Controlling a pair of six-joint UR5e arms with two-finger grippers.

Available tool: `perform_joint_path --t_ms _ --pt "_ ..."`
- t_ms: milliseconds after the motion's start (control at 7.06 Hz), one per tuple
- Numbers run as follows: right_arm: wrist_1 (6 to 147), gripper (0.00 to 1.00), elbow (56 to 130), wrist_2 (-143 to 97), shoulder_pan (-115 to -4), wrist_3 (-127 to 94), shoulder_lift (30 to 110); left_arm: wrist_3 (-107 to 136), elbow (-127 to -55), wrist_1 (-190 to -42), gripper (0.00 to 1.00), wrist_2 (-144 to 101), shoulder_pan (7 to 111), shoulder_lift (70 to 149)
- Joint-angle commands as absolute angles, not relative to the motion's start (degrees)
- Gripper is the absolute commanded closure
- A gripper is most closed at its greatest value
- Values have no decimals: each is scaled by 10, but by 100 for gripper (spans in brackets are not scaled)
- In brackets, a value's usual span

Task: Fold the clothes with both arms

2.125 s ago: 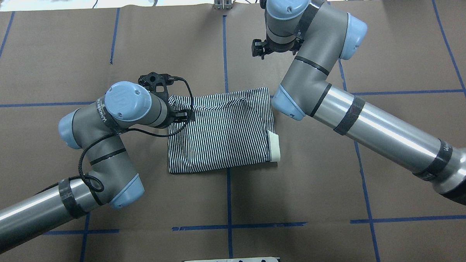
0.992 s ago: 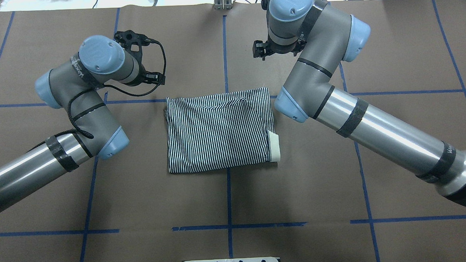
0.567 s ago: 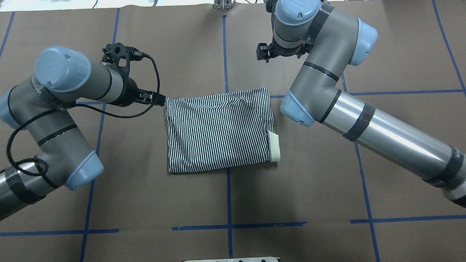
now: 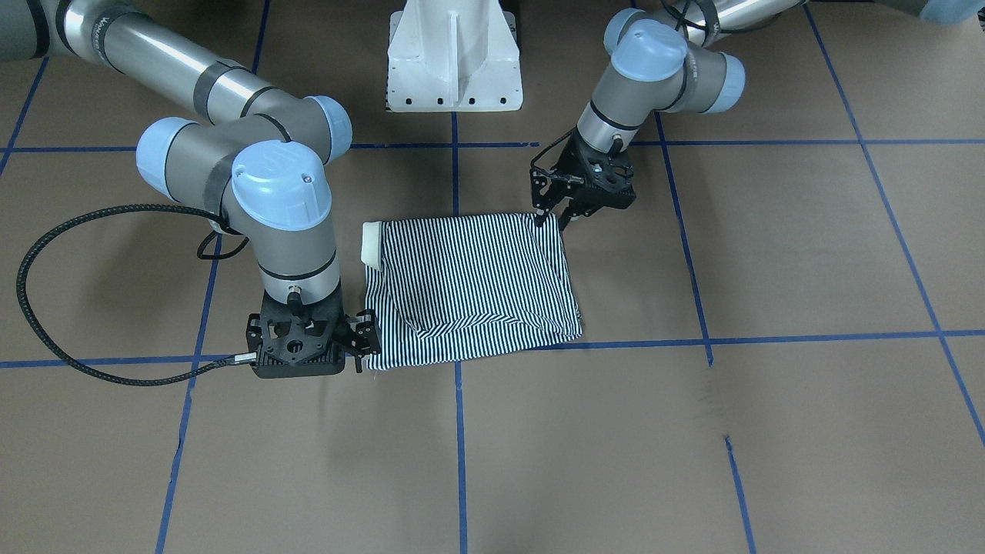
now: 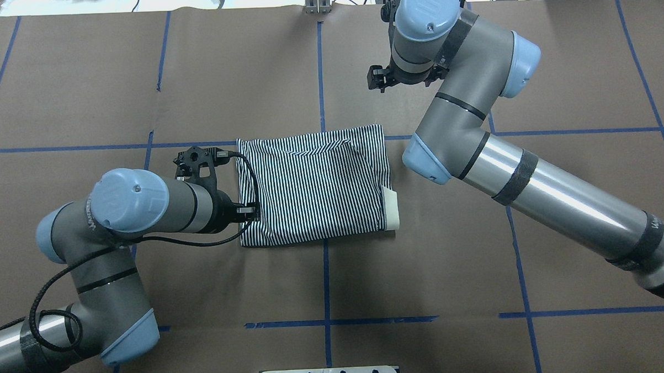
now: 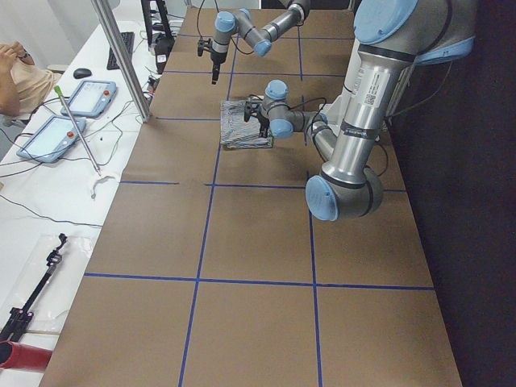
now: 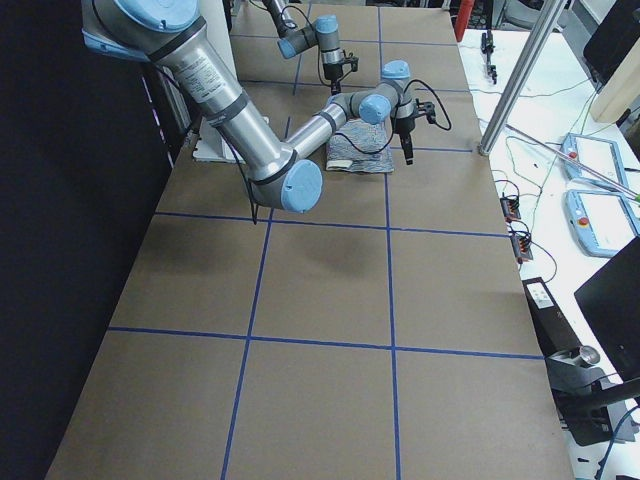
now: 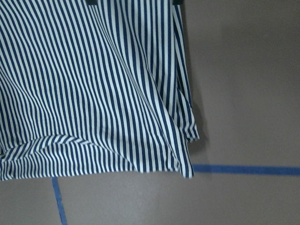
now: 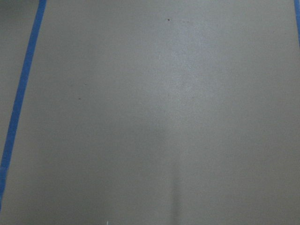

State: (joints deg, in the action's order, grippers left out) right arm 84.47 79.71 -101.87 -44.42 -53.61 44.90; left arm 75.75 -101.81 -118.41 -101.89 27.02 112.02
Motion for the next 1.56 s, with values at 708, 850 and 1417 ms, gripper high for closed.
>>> perform_joint_path --t_ms 708,850,1417 --pt "845 0 798 -1018 -439 -538 450 770 -996 -1181 57 -1001 260 1118" --pt "845 0 798 -1018 -439 -539 450 770 -995 -1181 58 -1001 259 1118" --pt "845 0 797 -1018 -439 -538 455 766 -1004 -1181 100 -999 263 1114"
